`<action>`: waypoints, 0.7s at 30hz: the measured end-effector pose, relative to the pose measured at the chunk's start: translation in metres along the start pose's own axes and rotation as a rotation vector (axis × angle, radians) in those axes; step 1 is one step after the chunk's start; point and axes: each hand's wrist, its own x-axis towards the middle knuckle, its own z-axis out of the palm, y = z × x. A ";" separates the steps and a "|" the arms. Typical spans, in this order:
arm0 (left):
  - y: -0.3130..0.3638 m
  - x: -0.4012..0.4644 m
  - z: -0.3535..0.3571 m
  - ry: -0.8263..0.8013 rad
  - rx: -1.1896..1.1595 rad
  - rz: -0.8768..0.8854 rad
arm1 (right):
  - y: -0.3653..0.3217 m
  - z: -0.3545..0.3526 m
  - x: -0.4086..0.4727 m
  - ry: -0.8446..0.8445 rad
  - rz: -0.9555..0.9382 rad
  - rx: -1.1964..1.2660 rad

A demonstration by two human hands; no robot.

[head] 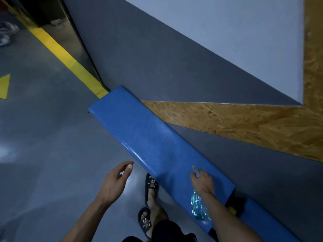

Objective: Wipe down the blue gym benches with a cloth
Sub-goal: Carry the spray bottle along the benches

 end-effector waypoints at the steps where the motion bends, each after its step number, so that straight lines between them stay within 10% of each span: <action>1: 0.003 0.008 -0.005 0.004 0.003 0.001 | -0.004 -0.002 0.011 -0.004 -0.010 0.013; 21: 0.050 0.152 -0.038 -0.048 0.168 -0.009 | -0.105 0.054 0.050 -0.280 -0.070 -0.157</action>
